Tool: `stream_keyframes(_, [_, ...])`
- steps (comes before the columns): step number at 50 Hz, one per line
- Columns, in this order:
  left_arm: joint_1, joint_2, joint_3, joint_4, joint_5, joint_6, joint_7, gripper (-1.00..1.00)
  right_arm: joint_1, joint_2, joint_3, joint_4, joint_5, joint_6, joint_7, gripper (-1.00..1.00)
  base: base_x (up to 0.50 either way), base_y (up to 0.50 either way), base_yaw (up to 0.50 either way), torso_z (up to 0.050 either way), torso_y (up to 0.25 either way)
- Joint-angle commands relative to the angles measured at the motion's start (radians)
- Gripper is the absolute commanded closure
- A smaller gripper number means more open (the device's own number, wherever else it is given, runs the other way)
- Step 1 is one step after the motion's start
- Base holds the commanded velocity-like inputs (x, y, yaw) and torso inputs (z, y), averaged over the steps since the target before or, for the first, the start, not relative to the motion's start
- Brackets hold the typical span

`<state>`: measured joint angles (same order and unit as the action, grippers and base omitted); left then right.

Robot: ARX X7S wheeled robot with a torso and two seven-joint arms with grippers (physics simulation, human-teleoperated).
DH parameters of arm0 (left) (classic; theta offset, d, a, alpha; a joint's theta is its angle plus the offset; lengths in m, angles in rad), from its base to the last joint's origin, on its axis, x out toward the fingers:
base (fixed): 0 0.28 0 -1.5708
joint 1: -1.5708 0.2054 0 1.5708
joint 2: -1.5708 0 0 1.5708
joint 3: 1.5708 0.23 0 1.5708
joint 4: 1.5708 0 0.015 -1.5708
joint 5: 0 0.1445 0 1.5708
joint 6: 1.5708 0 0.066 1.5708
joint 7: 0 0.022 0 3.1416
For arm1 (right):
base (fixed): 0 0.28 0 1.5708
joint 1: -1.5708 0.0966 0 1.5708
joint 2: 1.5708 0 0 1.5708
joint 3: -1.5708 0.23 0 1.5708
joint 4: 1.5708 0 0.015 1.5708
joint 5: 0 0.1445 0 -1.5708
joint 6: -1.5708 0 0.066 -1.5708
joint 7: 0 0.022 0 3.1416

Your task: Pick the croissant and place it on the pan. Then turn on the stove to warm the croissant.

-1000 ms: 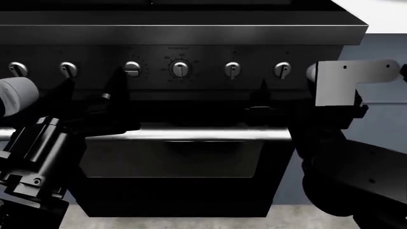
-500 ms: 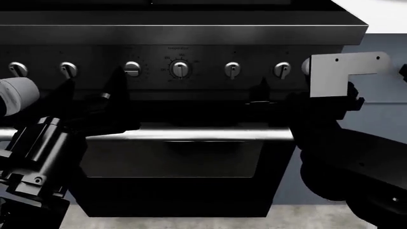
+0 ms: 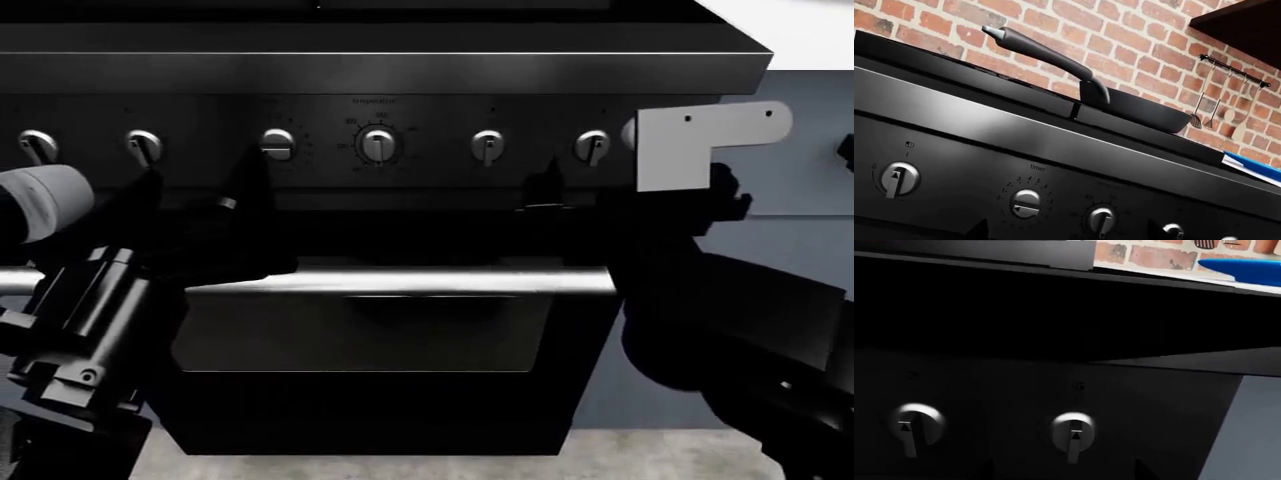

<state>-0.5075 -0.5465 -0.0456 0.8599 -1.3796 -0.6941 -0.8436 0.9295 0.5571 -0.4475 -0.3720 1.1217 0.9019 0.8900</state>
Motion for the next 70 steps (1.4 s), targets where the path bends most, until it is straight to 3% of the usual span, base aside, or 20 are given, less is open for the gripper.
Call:
stream_keyframes(1, [0.003,0.003,0.008,-0.009,0.012,0.002,0.008,-1.00,0.005,-0.011,-0.021,0.061,-0.045,-0.026,-0.041,-1.00,0.00,0.00,0.00,0.000,0.000])
stream_keyframes(70, [0.017,0.007,0.043,-0.021,0.034,0.019,0.019,-1.00,0.036,-0.043,-0.076,0.220,-0.159,-0.109,-0.129,-1.00,0.00,0.00,0.00,0.000,0.000])
